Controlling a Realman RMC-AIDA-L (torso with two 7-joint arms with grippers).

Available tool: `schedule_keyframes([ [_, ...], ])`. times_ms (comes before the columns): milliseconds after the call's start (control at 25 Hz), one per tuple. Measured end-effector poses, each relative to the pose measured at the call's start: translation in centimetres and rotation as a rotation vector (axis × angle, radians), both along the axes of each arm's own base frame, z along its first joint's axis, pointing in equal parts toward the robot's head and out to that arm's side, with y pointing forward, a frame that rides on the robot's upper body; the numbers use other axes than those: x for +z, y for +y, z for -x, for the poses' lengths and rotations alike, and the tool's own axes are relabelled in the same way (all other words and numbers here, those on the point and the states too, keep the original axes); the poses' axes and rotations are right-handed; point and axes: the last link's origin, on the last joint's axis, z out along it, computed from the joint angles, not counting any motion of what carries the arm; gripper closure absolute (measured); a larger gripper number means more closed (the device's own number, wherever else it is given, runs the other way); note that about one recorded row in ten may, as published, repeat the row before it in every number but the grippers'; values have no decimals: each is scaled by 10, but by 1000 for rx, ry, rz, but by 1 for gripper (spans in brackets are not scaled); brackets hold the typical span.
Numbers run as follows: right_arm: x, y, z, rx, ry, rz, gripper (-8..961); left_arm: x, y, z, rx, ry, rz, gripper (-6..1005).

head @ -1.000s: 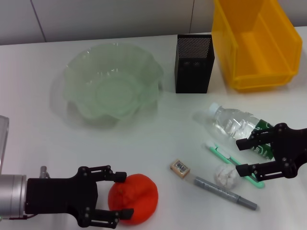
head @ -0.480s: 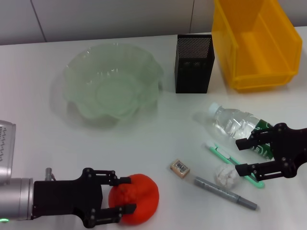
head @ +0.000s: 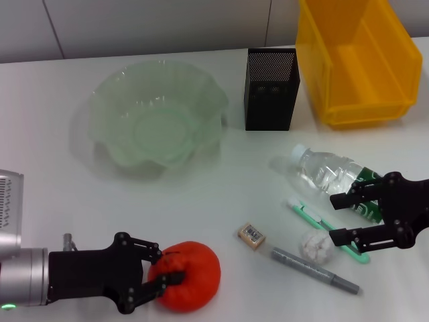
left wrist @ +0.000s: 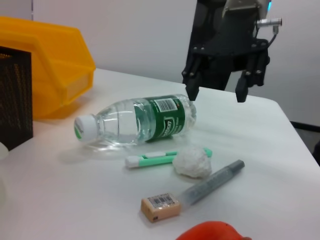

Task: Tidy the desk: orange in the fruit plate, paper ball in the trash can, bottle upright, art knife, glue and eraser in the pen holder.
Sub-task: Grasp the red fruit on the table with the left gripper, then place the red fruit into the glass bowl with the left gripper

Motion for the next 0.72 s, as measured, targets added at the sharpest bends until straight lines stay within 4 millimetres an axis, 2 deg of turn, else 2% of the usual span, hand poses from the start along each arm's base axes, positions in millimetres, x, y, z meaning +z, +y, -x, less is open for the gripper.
schedule_keyframes([
  [240, -1, 1, -1, -6, 2, -7, 291, 13, 5, -12, -4, -93, -12, 757],
  [320, -1, 0, -1, -7, 3, -8, 291, 26, 12, -22, -12, -139, -29, 777],
  [480, -1, 1, -1, -5, 5, -10, 291, 33, 23, -32, -4, -147, -42, 810],
  [520, -1, 0, -1, -5, 7, -10, 291, 36, 36, -42, 12, -164, -62, 818],
  [560, -1, 0, -1, -5, 7, -10, 291, 36, 36, -42, 12, -164, -62, 827],
  [600, -2, 0, -1, -6, 9, -9, 291, 40, 50, -50, 30, -169, -93, 836],
  [640, -3, 0, -2, -7, 10, -9, 291, 40, 50, -50, 30, -169, -93, 846],
  [680, -3, 1, -2, -8, 11, -9, 291, 42, 59, -55, 42, -166, -115, 855],
  [720, -5, 2, -2, -11, 11, -9, 291, 42, 76, -61, 67, -137, -164, 864],
])
